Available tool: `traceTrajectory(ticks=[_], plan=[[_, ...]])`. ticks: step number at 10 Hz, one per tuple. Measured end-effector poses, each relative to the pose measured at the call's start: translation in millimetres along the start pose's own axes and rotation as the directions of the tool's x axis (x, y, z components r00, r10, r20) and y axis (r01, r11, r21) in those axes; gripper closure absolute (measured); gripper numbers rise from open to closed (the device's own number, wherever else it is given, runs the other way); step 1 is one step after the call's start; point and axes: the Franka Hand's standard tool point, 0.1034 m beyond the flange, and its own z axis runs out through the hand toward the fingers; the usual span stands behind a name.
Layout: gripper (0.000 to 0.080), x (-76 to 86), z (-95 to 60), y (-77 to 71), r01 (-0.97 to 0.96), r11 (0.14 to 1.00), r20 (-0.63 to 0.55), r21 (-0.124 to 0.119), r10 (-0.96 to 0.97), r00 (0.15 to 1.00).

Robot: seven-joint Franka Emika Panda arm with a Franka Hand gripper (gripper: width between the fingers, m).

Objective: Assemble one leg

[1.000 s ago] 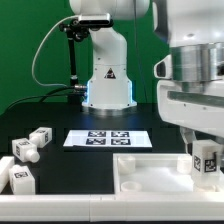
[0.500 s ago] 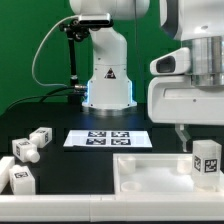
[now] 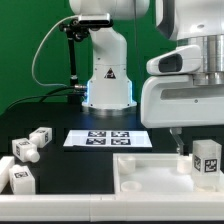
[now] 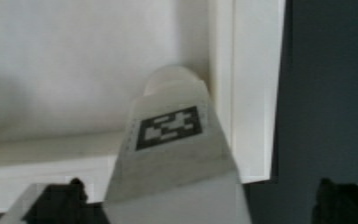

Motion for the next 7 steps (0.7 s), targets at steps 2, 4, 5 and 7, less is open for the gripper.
traceTrajectory(ticks=[2,4,5,7], plan=[[0.0414,0.0,0.2,0.3,-0.018,1.0,0.0,0.001,0.018,1.0],[0.0508,-0.1,1.1,2.7,-0.222,0.975,0.001,-0.003,0.222,0.975],[0.0508,-0.1,1.5,3.4,-0.33,0.944,-0.003,-0.01,0.33,0.944],[0.0509,-0.8,1.9,5.6,-0.644,0.765,-0.011,-0.017,0.644,0.765]])
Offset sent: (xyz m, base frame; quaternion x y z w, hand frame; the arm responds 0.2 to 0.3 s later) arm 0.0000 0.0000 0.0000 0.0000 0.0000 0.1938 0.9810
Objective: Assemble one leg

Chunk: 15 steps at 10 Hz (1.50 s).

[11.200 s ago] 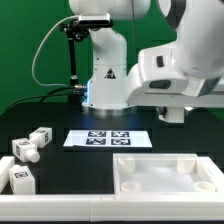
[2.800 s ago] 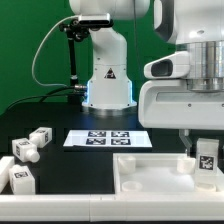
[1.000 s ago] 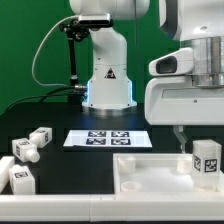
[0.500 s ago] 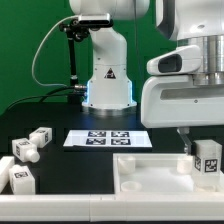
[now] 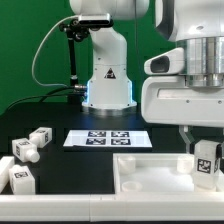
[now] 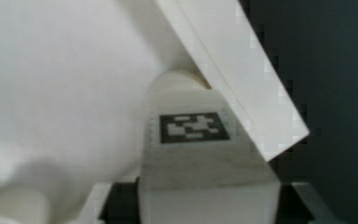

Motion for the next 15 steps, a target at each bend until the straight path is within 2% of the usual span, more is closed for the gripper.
traceTrajectory(ticks=[1,2,3,4,6,7,8,9,10,11,14,15], plan=[[0.0509,1.3,0.5,1.4,-0.179,0.984,0.009,0.005,0.179,0.984],[0.0509,1.7,1.1,2.5,-0.374,0.927,0.028,0.012,0.373,0.927],[0.0509,1.5,1.4,3.2,-0.569,0.822,0.056,0.014,0.568,0.821],[0.0509,0.6,1.5,3.6,-0.641,0.767,0.066,0.017,0.639,0.766],[0.0509,-1.2,2.2,3.6,-0.688,0.726,0.072,0.011,0.686,0.724],[0.0305,-1.5,2.7,3.6,-0.672,0.741,0.072,0.012,0.669,0.74],[0.0305,-3.7,3.6,2.8,-0.482,0.876,0.066,0.025,0.479,0.875],[0.0186,-5.1,4.2,2.3,-0.261,0.964,0.065,0.042,0.258,0.964],[0.0186,-4.9,4.3,2.7,-0.142,0.988,0.067,0.062,0.138,0.988],[0.0156,-6.9,2.6,4.1,-0.106,0.991,0.035,0.084,0.104,0.994],[0.015,-5.9,4.1,6.5,0.128,0.988,0.017,0.086,-0.13,0.991],[0.015,-6.3,3.2,4.9,0.356,0.933,-0.008,0.062,-0.356,0.934]])
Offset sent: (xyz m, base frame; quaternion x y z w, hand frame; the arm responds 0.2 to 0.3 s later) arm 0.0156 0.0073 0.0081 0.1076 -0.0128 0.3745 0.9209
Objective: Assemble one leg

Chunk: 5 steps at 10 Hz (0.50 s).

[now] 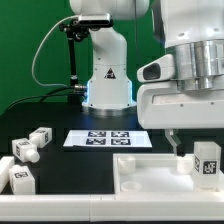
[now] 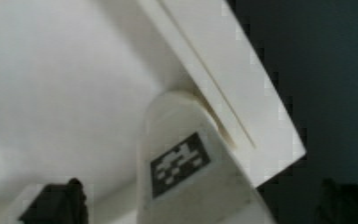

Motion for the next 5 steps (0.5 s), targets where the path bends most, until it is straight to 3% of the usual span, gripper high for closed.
traceTrajectory(ticks=[1,3,5], plan=[[0.015,3.3,-3.1,-3.6,0.219,0.975,0.003,-0.026,-0.219,0.976],[0.015,3.5,-2.7,-3.8,0.182,0.983,0.001,-0.024,-0.182,0.983],[0.0421,3.3,-2.6,-4.1,0.093,0.995,-0.001,-0.023,-0.093,0.996]])
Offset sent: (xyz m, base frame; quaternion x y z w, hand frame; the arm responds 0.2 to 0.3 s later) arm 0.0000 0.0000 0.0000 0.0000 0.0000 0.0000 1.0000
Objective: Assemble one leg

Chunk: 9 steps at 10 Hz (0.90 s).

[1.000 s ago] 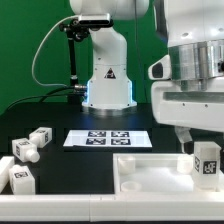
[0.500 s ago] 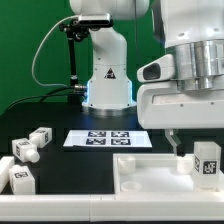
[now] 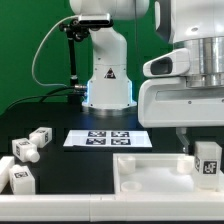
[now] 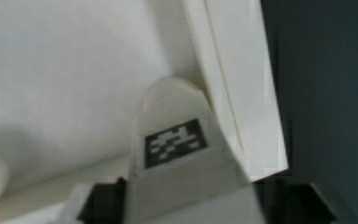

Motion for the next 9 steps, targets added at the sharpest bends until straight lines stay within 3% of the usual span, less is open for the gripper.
traceTrajectory(ticks=[1,3,5,7,9], plan=[[0.051,0.1,0.3,1.8,-0.045,0.999,0.001,-0.003,0.045,0.999],[0.051,-0.1,0.4,3.4,-0.267,0.964,0.003,-0.008,0.267,0.964],[0.051,-0.8,1.5,3.9,-0.667,0.745,0.008,-0.008,0.667,0.745],[0.051,0.5,1.1,3.7,-0.874,0.485,0.043,-0.019,0.874,0.484],[0.0509,2.0,0.2,6.6,-0.913,0.408,0.049,-0.026,0.913,0.406]])
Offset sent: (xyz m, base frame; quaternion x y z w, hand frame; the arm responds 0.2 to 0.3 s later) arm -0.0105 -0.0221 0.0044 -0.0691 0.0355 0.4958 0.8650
